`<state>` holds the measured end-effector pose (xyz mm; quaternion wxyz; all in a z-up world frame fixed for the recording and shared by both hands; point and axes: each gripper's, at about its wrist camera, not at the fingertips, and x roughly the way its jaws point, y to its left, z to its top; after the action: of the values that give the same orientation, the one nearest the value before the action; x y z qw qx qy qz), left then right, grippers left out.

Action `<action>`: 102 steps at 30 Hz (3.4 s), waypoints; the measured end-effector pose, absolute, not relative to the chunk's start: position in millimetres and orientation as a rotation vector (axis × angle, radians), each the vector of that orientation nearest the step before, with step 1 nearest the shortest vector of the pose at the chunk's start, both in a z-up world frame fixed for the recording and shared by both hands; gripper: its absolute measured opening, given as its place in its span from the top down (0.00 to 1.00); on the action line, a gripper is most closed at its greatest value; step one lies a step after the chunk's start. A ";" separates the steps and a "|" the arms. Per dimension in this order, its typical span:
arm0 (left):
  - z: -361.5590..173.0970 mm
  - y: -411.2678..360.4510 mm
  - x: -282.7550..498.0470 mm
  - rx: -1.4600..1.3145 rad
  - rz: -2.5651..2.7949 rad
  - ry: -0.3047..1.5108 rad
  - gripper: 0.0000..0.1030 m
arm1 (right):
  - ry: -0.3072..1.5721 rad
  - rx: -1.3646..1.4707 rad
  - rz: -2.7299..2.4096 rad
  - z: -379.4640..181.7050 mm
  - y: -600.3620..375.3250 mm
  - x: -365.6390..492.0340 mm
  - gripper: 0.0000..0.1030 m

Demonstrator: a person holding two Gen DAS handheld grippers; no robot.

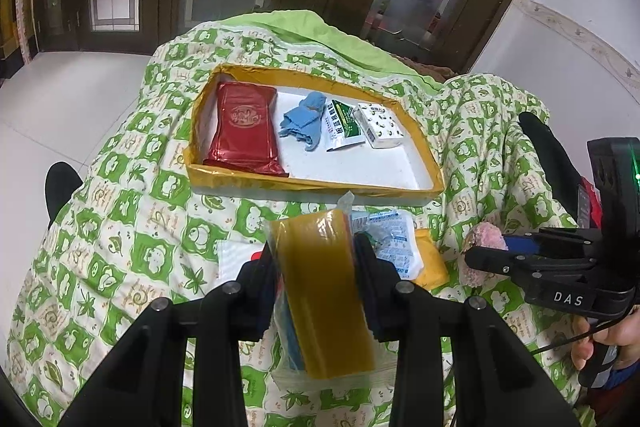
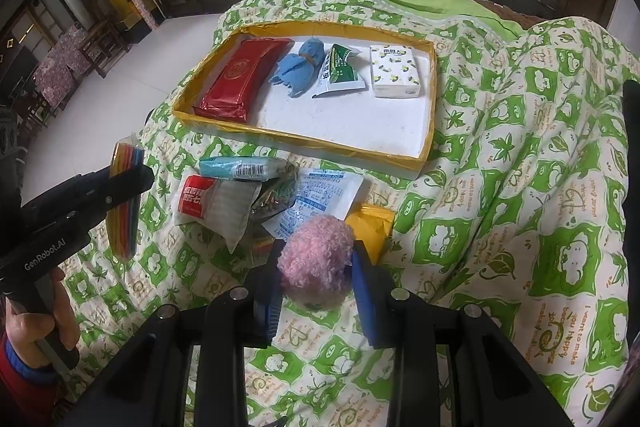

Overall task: Organize soft objects
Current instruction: 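Carry the yellow bar with the left gripper while the right carries the pink ball into the tray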

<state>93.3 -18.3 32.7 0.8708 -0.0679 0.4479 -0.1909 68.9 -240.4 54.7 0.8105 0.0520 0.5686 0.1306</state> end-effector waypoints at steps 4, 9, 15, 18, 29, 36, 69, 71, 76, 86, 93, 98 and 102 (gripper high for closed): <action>34.4 -20.8 95.4 -0.137 -0.401 0.934 0.66 | 1.214 0.112 0.277 54.7 -241.4 70.0 0.68; 35.8 -23.1 98.2 -0.133 -0.400 0.931 0.66 | 1.213 0.115 0.275 54.8 -242.8 71.6 0.68; 37.1 -25.5 104.1 -0.119 -0.396 0.931 0.66 | 1.213 0.123 0.267 53.8 -246.1 75.0 0.68; 37.9 -26.0 107.1 -0.115 -0.394 0.930 0.66 | 1.213 0.124 0.264 53.7 -246.9 75.4 0.68; 38.4 -30.6 117.7 -0.101 -0.394 0.930 0.66 | 1.210 0.123 0.257 53.0 -248.6 80.2 0.68; 41.4 -37.0 125.8 -0.089 -0.399 0.925 0.66 | 1.209 0.121 0.254 52.8 -249.3 83.7 0.68; 44.2 -52.0 165.9 -0.065 -0.386 0.933 0.66 | 1.188 0.154 0.219 57.5 -268.7 127.0 0.68; 43.5 -51.9 170.4 -0.060 -0.381 0.935 0.66 | 1.177 0.177 0.204 61.8 -276.8 135.0 0.68; 40.1 -52.2 181.0 -0.053 -0.373 0.941 0.66 | 1.161 0.215 0.181 67.2 -289.6 151.6 0.67; 40.0 -60.5 219.2 -0.067 -0.368 0.941 0.66 | 1.171 0.223 0.170 51.5 -291.5 182.1 0.67; 24.4 -76.3 238.3 -0.051 -0.382 0.961 0.66 | 1.196 0.209 0.182 26.0 -287.9 190.7 0.67; 9.0 -84.9 249.0 -0.041 -0.386 0.981 0.66 | 1.191 0.191 0.196 21.0 -285.5 198.9 0.67; -3.3 -89.0 256.8 -0.039 -0.380 0.995 0.66 | 1.189 0.170 0.197 15.7 -280.6 206.0 0.67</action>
<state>256.8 -89.0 -3.3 0.8612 -0.0187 0.4745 -0.1812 206.0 -280.6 15.7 0.8206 0.0799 0.5583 0.0926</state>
